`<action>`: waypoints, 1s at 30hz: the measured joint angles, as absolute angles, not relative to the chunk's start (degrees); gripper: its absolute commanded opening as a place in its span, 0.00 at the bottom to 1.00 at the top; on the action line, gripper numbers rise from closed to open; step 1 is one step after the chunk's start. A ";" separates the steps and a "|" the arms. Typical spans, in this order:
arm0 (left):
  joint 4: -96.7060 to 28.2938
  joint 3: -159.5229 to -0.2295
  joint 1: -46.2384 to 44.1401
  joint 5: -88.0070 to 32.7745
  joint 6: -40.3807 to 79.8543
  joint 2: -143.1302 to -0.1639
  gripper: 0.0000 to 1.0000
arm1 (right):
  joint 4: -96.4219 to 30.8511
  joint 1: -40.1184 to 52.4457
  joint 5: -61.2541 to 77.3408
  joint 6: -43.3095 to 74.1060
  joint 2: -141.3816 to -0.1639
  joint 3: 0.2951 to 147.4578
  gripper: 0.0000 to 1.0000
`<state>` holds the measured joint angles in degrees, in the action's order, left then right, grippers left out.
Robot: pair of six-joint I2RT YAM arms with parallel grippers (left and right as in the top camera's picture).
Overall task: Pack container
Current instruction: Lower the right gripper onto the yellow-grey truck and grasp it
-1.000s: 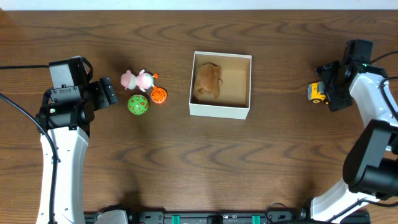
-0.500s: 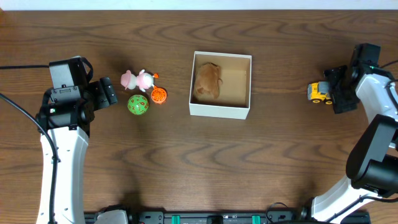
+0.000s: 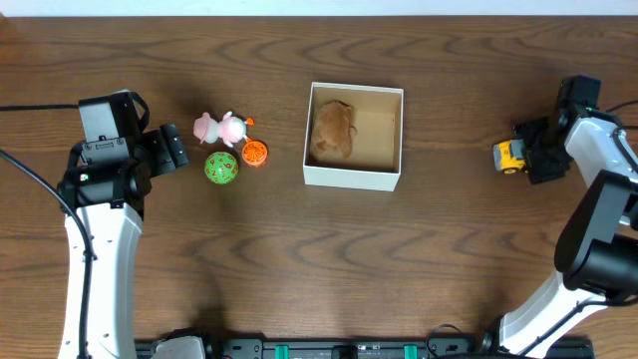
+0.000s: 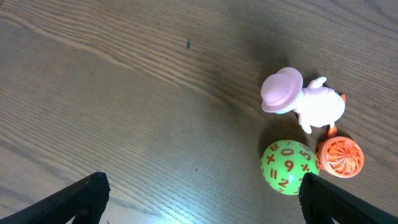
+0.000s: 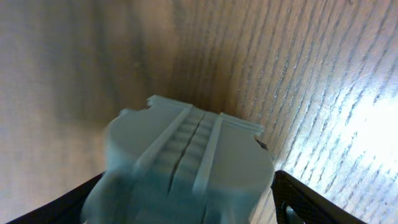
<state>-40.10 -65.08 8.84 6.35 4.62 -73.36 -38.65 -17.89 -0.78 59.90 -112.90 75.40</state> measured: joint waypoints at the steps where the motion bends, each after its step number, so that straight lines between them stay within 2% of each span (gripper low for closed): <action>1: -40.10 -65.08 8.84 6.37 4.62 -73.36 0.98 | -38.74 -17.89 -0.73 59.90 -113.23 75.40 0.78; 9: -40.12 -65.08 8.84 6.35 4.62 -73.36 0.98 | -37.82 -17.89 1.72 56.49 -113.51 75.40 0.75; 19: -40.10 -65.08 8.84 6.37 4.62 -73.36 0.98 | -36.60 -13.76 4.71 38.13 -113.51 75.40 0.75; 25: -40.12 -65.08 8.84 6.37 4.62 -73.36 0.98 | -36.80 -7.42 1.15 26.17 -113.51 75.40 0.80; 30: -40.12 -65.08 8.84 6.35 4.62 -73.36 0.98 | -36.69 -3.55 -1.32 22.15 -113.51 75.40 0.87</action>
